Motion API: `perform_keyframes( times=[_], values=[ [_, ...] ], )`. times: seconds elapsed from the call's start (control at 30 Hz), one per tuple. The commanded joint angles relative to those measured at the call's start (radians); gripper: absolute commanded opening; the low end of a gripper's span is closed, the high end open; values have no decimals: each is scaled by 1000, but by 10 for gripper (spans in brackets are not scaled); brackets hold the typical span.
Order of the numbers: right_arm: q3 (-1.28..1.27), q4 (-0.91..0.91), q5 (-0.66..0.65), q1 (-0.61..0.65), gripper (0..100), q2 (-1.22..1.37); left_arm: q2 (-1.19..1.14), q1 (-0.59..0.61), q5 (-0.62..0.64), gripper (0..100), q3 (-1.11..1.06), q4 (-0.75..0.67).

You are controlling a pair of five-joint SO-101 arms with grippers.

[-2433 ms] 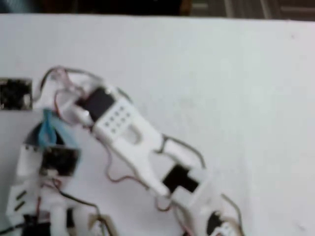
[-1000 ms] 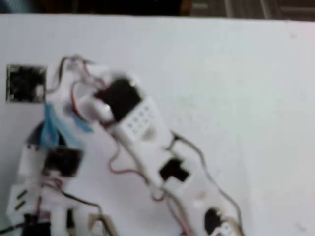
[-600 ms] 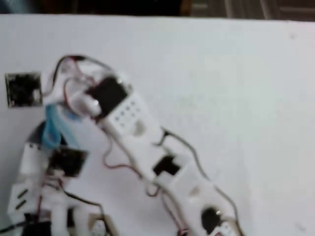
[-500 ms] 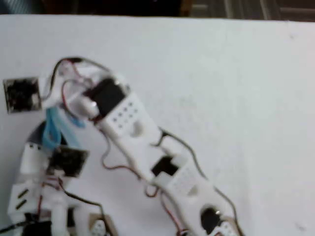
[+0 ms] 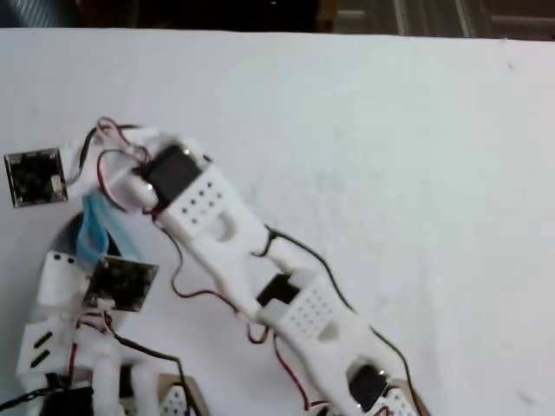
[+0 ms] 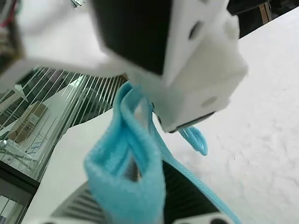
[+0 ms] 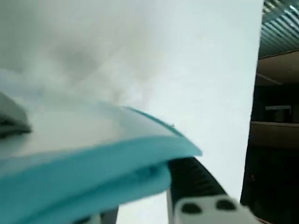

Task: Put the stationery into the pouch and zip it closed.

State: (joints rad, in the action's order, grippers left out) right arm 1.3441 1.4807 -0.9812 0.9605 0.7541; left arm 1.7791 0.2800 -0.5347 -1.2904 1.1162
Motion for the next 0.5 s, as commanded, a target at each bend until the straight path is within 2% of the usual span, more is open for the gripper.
perform_keyframes(
  times=[0.0, 0.07, 0.47],
  values=[
    [63, -62, 115, -22, 19, -18, -21, 8, -28, 24, -242, 15],
    [107, -61, 153, -30, 20, -18, -21, 8, -28, 24, -242, 15],
    [321, 151, 152, -33, 20, -44, -21, 8, -20, 24, -244, 15]
  ],
)
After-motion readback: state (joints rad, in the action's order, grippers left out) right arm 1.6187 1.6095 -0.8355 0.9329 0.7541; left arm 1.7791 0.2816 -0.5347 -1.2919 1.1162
